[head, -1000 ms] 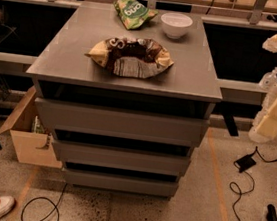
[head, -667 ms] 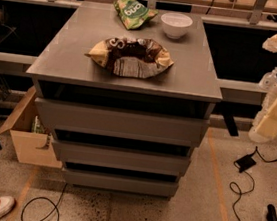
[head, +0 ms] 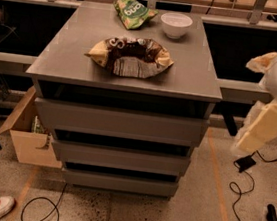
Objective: Open bottom drawer
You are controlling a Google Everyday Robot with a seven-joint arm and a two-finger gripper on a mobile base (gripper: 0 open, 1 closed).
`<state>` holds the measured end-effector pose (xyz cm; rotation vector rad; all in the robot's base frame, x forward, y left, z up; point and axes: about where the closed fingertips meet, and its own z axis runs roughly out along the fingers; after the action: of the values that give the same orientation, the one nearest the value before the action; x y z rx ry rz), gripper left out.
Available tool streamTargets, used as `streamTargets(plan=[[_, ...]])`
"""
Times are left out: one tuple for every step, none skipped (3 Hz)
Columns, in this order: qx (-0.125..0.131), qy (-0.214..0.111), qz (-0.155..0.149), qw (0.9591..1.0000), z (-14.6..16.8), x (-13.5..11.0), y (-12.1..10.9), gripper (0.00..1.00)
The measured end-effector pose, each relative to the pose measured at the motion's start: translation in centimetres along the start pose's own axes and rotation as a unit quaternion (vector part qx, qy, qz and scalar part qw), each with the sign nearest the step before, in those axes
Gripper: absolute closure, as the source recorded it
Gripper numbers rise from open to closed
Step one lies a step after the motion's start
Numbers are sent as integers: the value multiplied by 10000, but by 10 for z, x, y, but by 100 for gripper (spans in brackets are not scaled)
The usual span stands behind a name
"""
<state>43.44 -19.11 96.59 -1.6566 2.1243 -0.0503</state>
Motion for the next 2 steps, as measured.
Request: streamTargets(plan=[[-357, -133, -50, 9993, 65, 1, 31, 0], [-691, -192, -31, 9974, 141, 10, 63, 0]])
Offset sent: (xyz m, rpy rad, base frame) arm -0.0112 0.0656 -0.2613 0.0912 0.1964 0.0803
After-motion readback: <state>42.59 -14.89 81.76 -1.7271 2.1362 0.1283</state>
